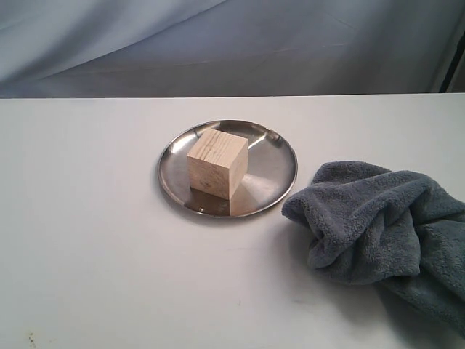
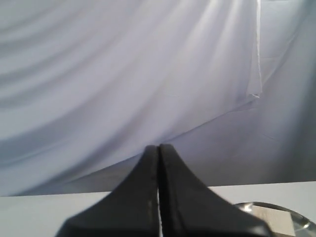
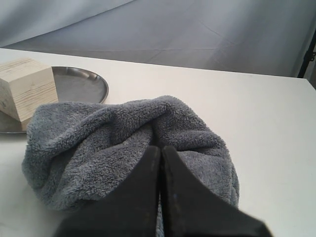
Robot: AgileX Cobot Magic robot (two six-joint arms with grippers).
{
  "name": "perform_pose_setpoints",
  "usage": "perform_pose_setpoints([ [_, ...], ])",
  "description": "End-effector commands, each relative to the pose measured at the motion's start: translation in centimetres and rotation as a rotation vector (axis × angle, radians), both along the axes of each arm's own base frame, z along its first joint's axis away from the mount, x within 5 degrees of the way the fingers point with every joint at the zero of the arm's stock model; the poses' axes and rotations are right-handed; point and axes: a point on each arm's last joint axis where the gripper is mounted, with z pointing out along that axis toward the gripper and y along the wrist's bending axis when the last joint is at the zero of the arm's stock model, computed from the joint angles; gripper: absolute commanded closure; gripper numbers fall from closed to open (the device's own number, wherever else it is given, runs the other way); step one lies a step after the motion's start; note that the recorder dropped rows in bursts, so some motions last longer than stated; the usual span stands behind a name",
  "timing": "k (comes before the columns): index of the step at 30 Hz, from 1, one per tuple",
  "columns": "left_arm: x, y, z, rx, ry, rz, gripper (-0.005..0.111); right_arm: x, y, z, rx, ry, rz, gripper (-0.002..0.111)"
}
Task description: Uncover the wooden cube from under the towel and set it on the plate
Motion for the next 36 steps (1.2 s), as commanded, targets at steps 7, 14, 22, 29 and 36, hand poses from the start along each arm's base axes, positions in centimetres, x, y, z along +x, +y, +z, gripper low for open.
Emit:
perform_pose_setpoints([
  [7, 2.9, 1.1, -3.4, 0.113, -0.068, 0.13, 0.107, 0.0, 0.0, -0.2, 0.009, 0.006, 0.005, 0.105],
  [14, 4.2, 1.3, -6.2, 0.053, -0.059, 0.131, 0.107, 0.0, 0.0, -0.2, 0.009, 0.006, 0.005, 0.105],
  [22, 5.5, 1.4, -10.0, 0.005, 0.015, 0.13, 0.107, 0.0, 0.0, -0.2, 0.009, 0.006, 0.005, 0.105],
  [29, 6.1, 1.5, -13.0, 0.005, 0.086, 0.132, 0.107, 0.0, 0.0, -0.2, 0.009, 0.006, 0.005, 0.105],
  [36, 6.1, 1.4, -14.2, 0.008, 0.182, 0.124, 0.107, 0.0, 0.0, -0.2, 0.009, 0.006, 0.005, 0.105],
])
